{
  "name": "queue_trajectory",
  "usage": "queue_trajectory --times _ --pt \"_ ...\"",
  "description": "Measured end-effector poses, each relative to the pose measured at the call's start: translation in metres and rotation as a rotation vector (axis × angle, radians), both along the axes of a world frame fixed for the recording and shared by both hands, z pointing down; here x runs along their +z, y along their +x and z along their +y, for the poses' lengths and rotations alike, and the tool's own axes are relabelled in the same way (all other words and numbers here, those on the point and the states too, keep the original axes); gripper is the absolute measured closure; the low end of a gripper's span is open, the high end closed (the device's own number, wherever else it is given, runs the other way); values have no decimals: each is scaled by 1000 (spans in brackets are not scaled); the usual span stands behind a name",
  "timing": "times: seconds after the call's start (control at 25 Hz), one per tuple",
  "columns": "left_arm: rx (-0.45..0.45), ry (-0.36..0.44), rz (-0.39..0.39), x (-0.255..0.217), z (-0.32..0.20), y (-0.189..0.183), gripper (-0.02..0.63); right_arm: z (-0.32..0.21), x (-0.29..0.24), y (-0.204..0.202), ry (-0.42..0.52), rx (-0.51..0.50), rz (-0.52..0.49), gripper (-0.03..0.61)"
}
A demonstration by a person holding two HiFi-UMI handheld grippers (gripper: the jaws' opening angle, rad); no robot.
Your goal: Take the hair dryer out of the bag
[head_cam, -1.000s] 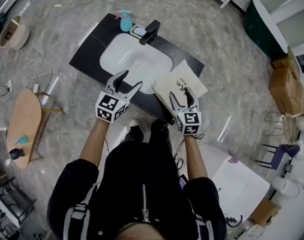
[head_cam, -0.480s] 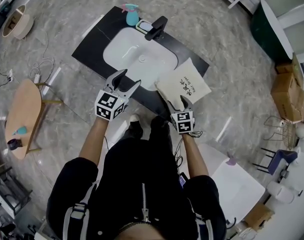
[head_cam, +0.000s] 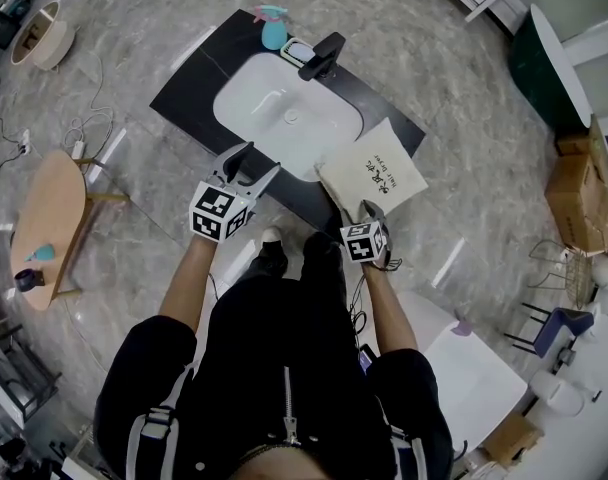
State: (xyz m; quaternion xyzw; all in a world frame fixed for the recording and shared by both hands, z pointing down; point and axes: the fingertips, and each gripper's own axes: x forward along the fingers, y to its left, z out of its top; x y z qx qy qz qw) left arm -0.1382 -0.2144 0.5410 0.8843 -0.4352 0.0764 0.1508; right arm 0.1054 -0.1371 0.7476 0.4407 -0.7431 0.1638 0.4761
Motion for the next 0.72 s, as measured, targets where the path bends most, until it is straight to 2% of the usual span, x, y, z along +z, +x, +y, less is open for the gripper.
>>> queue_trajectory --times 0.24,0.48,0.6,0.72 --pt "-8 -20 4 7 3 -7 321 -1 4 1 -7 0 15 355" --pt "-2 -40 8 15 9 -7 321 0 3 0 -26 17 -7 423" --pt "7 -44 8 16 12 -4 321 -2 -2 2 -22 32 -25 490" --pt "12 -47 6 17 13 -3 321 -5 -8 3 -22 35 -43 504"
